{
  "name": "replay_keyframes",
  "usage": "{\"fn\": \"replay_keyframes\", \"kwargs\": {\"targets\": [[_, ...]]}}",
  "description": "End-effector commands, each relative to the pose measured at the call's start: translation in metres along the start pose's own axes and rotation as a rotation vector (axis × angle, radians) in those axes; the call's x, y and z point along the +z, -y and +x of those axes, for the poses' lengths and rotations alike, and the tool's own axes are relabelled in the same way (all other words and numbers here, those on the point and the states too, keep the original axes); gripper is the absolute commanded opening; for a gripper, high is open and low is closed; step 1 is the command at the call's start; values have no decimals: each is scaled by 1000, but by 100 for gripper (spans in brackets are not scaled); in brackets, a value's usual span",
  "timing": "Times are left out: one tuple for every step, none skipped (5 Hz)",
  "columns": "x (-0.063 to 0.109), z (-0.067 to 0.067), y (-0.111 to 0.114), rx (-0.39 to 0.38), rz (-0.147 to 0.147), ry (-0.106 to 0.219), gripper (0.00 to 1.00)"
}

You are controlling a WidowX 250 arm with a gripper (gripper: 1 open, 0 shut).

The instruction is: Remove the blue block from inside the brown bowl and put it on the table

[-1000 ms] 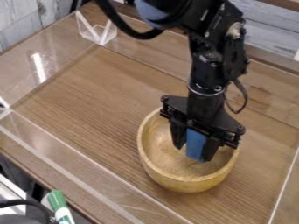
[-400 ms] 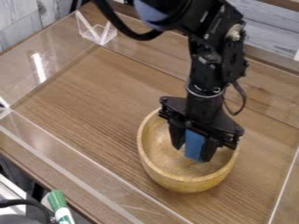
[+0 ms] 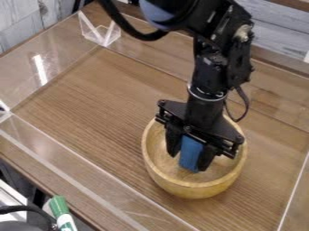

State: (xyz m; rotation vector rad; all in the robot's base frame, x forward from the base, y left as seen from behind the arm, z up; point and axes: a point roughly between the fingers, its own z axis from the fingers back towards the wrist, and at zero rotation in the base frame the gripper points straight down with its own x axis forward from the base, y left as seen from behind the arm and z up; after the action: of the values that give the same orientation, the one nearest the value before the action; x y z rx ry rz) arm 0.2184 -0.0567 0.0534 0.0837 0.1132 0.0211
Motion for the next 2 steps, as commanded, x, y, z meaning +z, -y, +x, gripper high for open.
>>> {"fn": "replay_keyframes", "kwargs": {"targets": [[28,11,-1,4,-17,82,0],[46,10,-7,6,3,98,0]]}}
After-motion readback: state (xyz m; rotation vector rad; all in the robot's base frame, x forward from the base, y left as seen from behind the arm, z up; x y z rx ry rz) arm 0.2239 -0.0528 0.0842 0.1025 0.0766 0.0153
